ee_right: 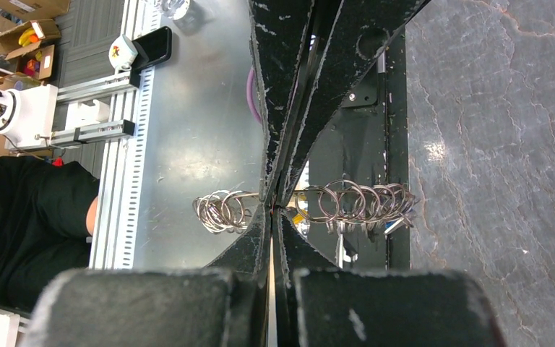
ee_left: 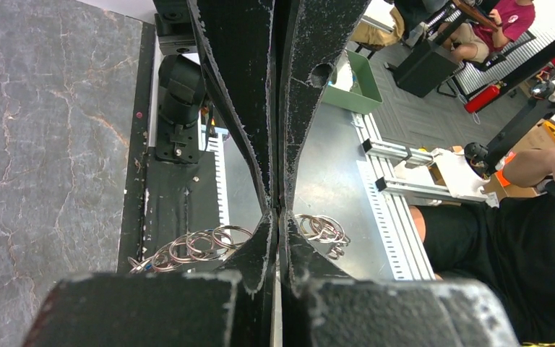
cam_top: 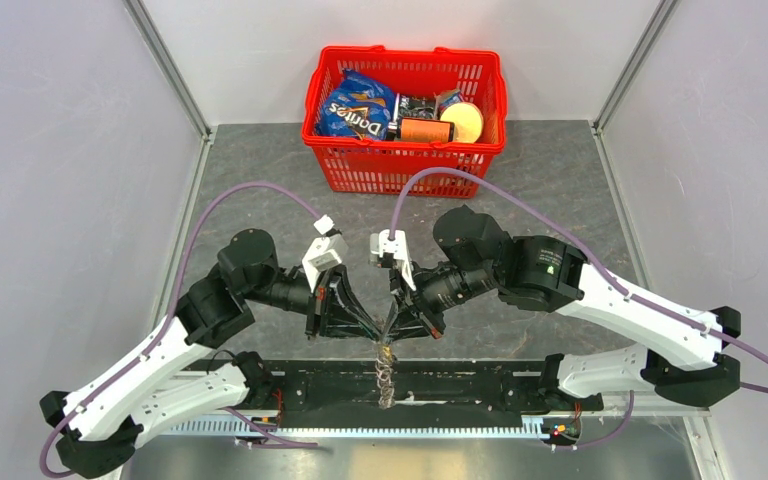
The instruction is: Put the keys on the keyring
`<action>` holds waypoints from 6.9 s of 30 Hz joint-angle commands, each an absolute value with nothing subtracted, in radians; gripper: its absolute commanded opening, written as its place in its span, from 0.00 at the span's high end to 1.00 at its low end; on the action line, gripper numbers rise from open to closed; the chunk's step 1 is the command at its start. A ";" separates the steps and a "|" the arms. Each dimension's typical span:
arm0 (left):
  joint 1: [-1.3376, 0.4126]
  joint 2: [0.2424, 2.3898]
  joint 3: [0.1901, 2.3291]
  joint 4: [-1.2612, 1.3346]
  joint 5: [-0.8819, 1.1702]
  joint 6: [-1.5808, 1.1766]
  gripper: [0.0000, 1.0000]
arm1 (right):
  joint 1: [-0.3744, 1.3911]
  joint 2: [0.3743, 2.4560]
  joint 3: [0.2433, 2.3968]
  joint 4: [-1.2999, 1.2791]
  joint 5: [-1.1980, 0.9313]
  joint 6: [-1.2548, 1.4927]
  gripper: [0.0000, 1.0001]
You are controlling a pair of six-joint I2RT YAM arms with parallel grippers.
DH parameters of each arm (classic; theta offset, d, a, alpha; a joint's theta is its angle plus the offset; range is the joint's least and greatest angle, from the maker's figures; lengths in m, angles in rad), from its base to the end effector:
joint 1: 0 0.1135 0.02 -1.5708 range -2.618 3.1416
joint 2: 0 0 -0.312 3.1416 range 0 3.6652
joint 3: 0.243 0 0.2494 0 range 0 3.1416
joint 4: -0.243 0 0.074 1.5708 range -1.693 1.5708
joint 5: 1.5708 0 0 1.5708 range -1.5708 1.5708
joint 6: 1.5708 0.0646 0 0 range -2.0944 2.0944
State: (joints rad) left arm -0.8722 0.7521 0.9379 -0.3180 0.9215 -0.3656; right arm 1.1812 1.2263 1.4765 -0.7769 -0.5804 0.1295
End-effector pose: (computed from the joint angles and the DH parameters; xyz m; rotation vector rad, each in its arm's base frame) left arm 0.0449 -0.1334 0.4154 1.2091 1.5470 -1.6429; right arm 0.0603 0.2401 0.4609 -1.4883 1.7815 1.3438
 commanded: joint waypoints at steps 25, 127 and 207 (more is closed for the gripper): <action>-0.874 0.599 0.846 0.085 0.797 -0.504 0.98 | 1.196 1.111 1.477 -0.608 -0.492 0.205 0.59; -0.874 0.552 0.750 0.346 0.626 -0.620 0.98 | 1.214 1.103 1.460 -0.429 -0.408 0.230 0.66; -0.874 0.719 0.926 -0.188 0.923 -0.458 0.69 | 1.224 1.201 1.561 -0.753 -0.512 0.111 1.00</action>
